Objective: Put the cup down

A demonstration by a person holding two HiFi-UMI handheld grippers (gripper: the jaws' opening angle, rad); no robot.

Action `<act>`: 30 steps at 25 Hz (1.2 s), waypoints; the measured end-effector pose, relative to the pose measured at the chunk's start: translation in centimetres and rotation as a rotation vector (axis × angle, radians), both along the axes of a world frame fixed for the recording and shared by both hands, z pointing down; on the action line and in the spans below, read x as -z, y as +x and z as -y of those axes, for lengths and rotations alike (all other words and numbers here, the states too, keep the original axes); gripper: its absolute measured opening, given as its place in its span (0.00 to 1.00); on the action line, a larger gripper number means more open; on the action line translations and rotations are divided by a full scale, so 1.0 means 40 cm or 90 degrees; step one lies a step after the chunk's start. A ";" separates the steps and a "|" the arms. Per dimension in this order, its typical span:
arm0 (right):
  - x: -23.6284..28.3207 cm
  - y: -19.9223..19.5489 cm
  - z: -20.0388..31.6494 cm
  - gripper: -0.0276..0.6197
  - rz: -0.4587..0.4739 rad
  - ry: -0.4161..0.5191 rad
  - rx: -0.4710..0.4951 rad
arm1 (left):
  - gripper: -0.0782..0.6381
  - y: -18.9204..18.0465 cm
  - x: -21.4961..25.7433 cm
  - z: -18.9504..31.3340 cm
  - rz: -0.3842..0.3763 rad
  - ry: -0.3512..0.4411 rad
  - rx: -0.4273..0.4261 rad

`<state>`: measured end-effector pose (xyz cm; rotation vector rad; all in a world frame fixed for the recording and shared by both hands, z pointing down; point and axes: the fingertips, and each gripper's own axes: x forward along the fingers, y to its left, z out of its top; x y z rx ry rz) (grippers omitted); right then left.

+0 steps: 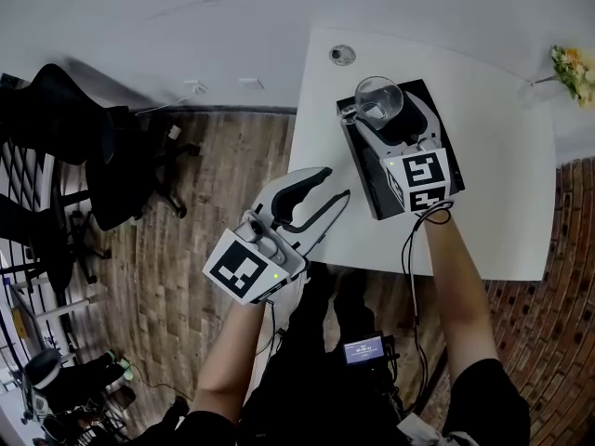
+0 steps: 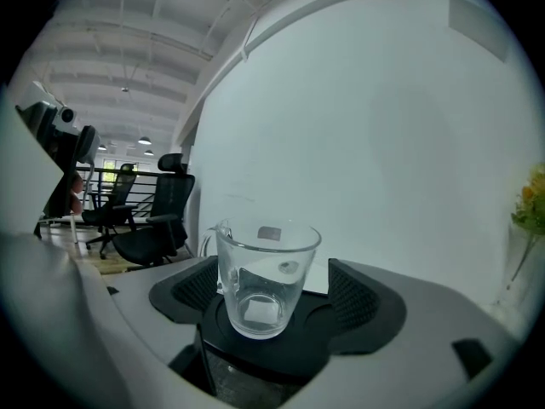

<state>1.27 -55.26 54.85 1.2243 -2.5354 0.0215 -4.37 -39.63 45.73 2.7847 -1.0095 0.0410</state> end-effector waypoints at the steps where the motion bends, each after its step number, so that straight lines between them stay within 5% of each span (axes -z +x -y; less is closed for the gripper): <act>1: 0.004 0.005 -0.003 0.68 0.002 -0.001 -0.001 | 0.29 0.002 0.004 -0.001 -0.001 0.003 -0.001; 15: 0.099 0.098 -0.118 0.68 0.062 -0.003 -0.051 | 0.29 -0.018 0.068 -0.042 -0.002 0.032 0.019; 30: 0.299 0.129 -0.321 0.62 0.146 0.015 -0.017 | 0.30 0.018 0.132 -0.117 0.006 0.036 0.007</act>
